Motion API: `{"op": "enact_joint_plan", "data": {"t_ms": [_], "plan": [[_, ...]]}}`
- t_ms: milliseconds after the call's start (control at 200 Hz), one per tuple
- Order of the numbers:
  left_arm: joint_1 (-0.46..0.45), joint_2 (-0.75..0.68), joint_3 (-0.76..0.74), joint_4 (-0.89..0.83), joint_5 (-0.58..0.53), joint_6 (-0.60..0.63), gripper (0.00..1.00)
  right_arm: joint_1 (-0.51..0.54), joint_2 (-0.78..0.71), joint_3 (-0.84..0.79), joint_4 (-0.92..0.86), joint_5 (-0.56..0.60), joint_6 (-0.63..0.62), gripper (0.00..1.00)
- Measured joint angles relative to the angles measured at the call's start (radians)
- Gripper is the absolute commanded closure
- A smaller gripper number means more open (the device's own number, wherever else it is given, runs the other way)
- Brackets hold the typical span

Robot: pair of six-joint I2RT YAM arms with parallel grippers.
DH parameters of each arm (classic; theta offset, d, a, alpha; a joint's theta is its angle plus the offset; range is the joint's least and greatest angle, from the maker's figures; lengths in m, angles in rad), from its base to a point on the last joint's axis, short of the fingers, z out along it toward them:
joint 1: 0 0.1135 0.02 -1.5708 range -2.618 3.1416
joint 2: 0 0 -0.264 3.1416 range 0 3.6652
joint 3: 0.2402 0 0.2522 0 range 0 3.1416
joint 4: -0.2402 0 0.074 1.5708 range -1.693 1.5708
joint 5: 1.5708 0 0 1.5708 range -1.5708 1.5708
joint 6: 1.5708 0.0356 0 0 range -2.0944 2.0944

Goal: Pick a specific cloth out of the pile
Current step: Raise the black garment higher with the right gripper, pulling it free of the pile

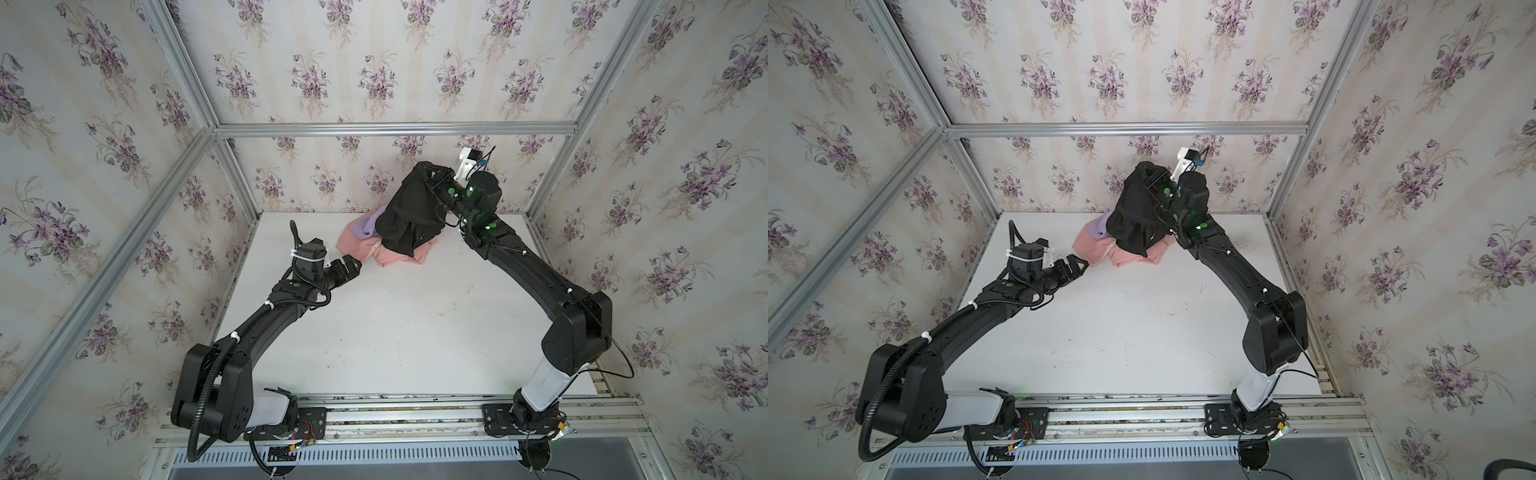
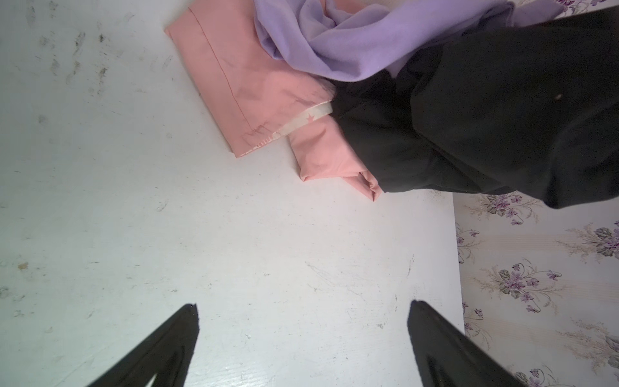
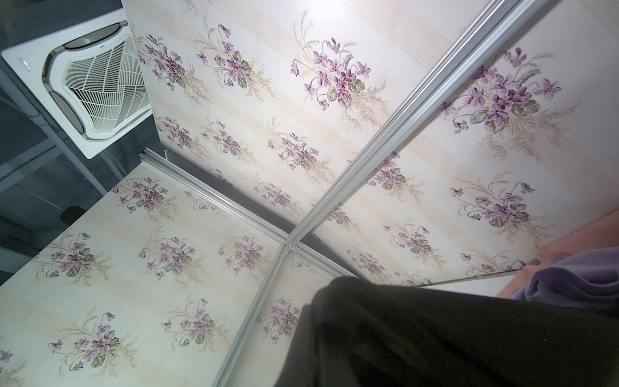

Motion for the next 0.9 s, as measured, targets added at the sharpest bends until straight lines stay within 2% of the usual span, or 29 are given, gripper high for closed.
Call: {"op": "enact_joint_plan", "data": {"t_ms": [904], "plan": [[-0.013,-0.08,0.026,0.0,0.001,0.009,0.0,0.02,-0.085,0.015,-0.007,0.003,-0.027,1.0]]}}
